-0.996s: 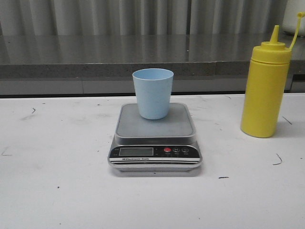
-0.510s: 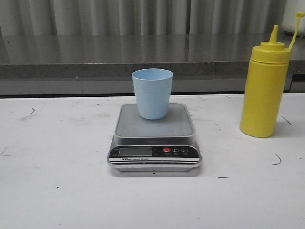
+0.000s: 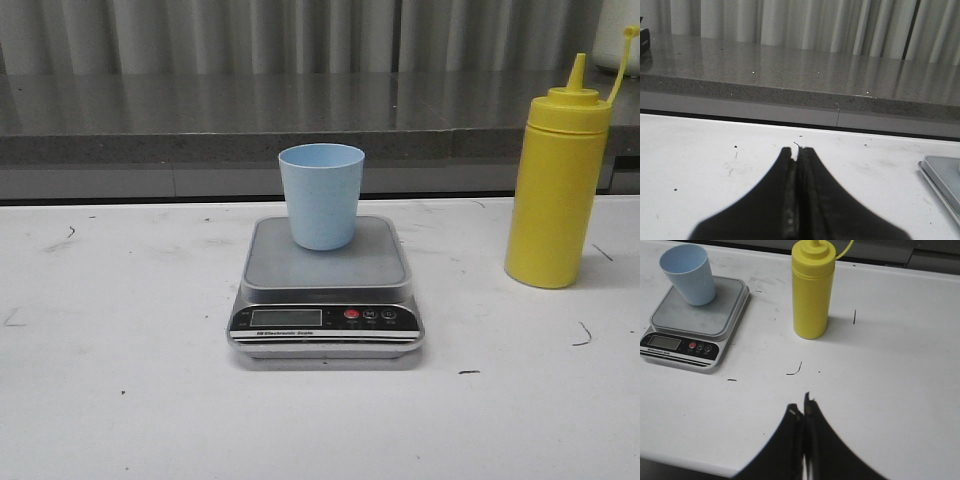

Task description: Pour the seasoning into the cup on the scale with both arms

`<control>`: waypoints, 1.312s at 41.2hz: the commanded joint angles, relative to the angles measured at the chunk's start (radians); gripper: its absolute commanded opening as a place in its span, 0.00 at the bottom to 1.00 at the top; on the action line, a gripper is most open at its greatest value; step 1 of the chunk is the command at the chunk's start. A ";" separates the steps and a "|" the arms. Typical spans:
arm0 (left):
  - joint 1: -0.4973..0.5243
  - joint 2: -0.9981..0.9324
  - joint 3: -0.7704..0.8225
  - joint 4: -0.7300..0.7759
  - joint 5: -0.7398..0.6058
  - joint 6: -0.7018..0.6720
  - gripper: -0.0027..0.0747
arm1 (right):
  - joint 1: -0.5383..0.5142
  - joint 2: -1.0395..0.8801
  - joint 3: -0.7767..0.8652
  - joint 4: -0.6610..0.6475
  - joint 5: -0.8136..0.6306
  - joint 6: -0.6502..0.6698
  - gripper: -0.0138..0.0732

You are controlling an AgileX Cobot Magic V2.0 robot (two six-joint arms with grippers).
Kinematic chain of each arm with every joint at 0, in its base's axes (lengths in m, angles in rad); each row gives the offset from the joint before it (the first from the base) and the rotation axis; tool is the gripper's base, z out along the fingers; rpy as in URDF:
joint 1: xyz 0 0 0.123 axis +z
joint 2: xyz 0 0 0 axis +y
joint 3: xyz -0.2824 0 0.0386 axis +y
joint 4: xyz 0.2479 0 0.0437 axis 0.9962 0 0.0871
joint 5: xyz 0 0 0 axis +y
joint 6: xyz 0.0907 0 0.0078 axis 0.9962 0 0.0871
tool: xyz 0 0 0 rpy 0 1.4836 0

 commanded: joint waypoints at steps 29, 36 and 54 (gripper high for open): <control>-0.009 -0.016 0.025 -0.001 -0.084 -0.005 0.01 | -0.036 -0.047 0.025 -0.021 -0.082 -0.013 0.08; -0.007 -0.016 0.025 -0.001 -0.084 -0.005 0.01 | -0.148 -0.181 0.211 -0.067 -0.323 -0.013 0.08; -0.007 -0.016 0.025 -0.001 -0.084 -0.005 0.01 | -0.312 -0.462 0.756 -0.027 -0.999 -0.010 0.08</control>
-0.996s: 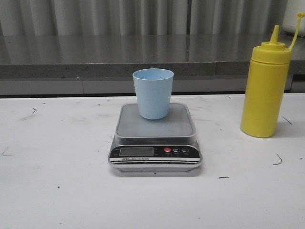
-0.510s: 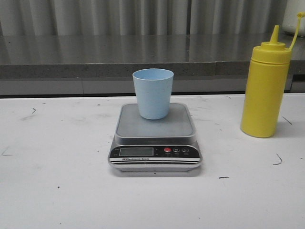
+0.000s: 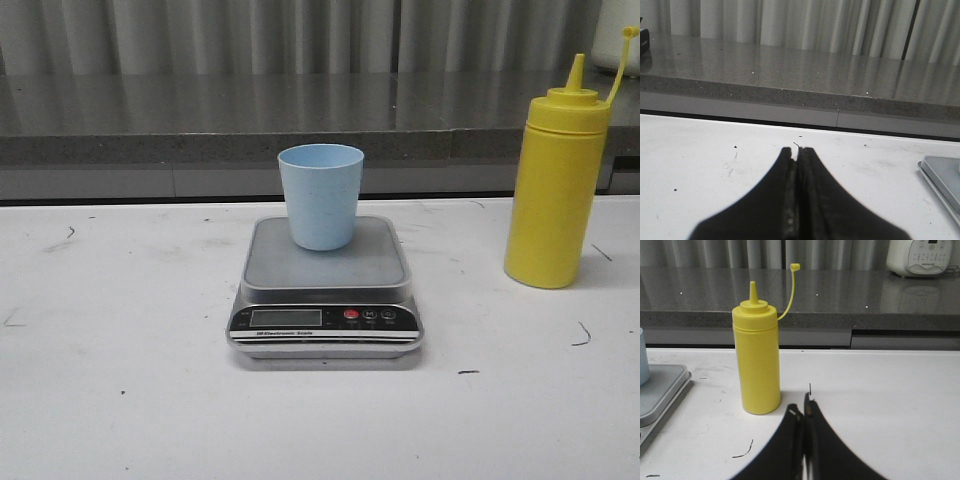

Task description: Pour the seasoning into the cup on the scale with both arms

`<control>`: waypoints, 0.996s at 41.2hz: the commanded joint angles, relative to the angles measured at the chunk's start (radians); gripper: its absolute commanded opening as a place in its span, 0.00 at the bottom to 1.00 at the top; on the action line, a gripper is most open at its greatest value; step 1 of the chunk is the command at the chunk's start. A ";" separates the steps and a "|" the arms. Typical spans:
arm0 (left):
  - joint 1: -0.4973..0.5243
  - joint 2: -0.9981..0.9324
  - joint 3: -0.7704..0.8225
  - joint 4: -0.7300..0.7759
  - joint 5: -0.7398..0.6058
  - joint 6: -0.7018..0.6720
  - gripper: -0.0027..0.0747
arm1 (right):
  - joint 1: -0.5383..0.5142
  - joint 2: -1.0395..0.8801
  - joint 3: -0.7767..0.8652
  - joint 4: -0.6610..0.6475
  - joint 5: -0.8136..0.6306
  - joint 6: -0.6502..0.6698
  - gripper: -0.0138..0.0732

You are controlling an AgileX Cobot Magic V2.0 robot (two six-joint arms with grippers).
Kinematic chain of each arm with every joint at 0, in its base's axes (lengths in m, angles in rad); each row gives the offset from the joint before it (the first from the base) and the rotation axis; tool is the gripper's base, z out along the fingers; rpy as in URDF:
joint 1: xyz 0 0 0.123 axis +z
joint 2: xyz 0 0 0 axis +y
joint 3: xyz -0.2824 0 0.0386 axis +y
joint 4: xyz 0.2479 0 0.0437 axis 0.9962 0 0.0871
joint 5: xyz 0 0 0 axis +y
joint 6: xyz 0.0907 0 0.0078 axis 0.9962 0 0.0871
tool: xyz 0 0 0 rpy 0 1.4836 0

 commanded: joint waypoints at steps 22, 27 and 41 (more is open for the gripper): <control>-0.007 -0.016 0.025 -0.001 -0.084 -0.005 0.01 | -0.005 -0.019 0.018 0.015 -0.131 -0.041 0.08; -0.007 -0.016 0.025 -0.001 -0.084 -0.005 0.01 | -0.003 -0.019 0.018 0.117 -0.116 -0.157 0.08; -0.007 -0.016 0.025 -0.001 -0.084 -0.005 0.01 | -0.003 -0.019 0.018 0.178 -0.131 -0.177 0.08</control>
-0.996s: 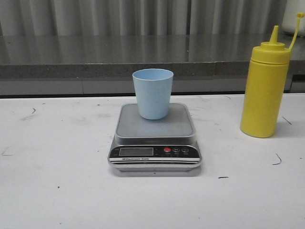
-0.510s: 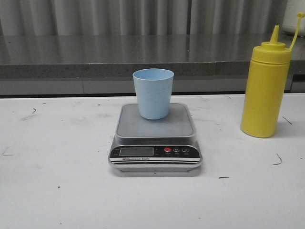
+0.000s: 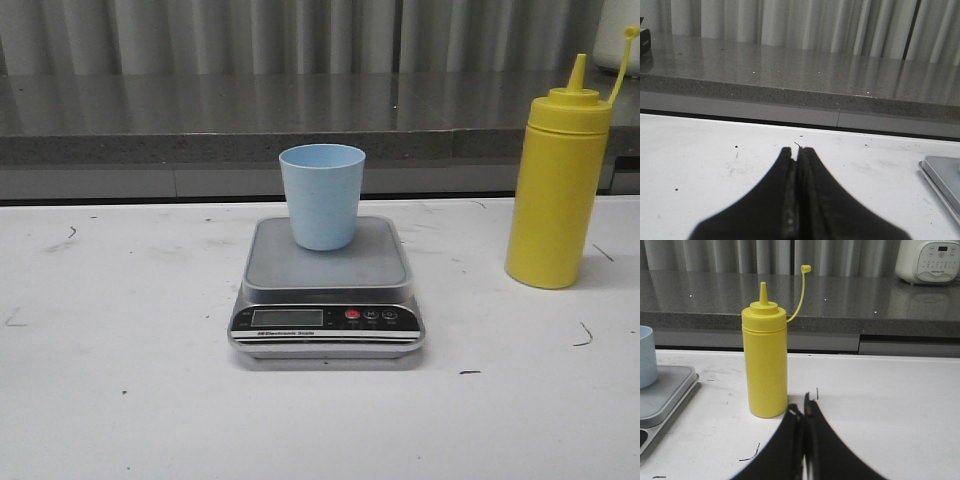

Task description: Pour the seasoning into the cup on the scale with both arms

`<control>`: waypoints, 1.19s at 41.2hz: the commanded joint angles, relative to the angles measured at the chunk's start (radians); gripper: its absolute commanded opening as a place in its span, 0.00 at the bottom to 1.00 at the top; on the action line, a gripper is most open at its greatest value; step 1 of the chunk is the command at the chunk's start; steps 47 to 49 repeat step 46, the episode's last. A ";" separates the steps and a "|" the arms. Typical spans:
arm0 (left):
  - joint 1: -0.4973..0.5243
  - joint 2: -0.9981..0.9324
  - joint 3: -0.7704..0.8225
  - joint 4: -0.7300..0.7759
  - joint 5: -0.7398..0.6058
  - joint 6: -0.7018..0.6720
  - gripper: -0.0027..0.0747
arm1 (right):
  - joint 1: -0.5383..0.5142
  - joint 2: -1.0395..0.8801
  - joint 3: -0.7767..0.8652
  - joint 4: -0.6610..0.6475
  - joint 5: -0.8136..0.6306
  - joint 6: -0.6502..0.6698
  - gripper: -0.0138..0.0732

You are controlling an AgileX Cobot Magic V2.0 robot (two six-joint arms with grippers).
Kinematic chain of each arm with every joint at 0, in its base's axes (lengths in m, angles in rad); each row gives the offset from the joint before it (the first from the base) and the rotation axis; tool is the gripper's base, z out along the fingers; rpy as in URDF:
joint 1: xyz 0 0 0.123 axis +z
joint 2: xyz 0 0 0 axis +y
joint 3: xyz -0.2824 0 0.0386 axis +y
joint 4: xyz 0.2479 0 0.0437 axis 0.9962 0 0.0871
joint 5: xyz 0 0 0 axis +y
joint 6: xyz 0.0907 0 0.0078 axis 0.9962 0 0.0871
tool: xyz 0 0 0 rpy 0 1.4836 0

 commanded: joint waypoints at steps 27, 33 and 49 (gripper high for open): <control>-0.007 -0.016 0.025 -0.001 -0.084 -0.005 0.01 | 0.031 -0.017 -0.005 0.014 -0.088 -0.014 0.08; -0.007 -0.016 0.025 -0.001 -0.084 -0.005 0.01 | 0.031 -0.016 -0.005 0.014 -0.087 -0.014 0.08; -0.007 -0.016 0.025 -0.001 -0.084 -0.005 0.01 | 0.031 -0.016 -0.005 0.014 -0.086 -0.014 0.08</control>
